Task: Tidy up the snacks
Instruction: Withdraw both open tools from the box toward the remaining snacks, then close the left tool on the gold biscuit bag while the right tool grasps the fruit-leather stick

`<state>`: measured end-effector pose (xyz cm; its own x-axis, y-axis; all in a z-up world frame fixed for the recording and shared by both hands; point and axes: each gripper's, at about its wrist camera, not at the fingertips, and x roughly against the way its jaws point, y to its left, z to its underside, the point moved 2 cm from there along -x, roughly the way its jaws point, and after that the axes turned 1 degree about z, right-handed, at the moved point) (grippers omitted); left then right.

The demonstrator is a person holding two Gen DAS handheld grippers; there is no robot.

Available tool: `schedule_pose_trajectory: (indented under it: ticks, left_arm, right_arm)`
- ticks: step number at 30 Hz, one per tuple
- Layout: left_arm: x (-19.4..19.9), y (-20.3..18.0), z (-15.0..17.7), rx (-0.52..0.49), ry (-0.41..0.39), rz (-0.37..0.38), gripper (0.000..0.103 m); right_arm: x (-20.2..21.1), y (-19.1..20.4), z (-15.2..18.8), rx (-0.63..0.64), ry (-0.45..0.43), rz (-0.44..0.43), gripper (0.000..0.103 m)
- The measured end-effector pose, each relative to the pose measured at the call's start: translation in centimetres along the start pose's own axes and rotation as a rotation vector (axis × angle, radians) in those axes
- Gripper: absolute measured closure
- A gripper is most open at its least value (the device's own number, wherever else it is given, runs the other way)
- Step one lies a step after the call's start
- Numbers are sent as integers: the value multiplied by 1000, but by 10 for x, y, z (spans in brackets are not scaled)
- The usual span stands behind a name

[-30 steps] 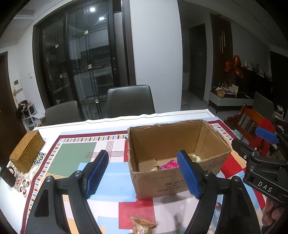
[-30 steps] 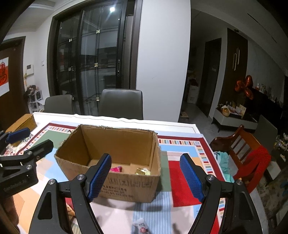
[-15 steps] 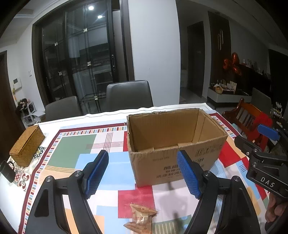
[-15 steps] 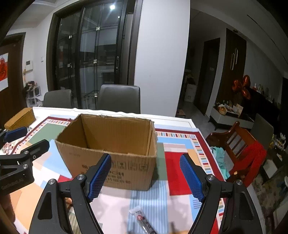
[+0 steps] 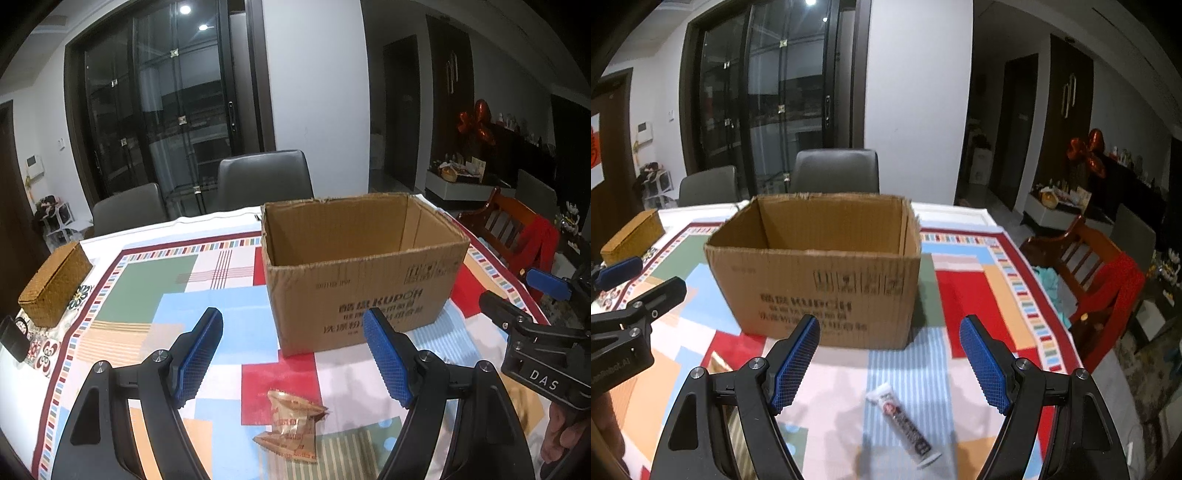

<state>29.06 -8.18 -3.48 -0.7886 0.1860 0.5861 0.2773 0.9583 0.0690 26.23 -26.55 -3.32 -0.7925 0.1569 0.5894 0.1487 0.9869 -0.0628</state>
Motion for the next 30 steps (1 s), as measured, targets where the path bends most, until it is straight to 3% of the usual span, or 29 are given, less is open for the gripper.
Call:
schedule_pose_trajectory:
  ticks: [30]
  left_arm:
    - [-39,-4,92,-2,133,27,25]
  right_arm:
    - [-32,8,84,8,145,25,24]
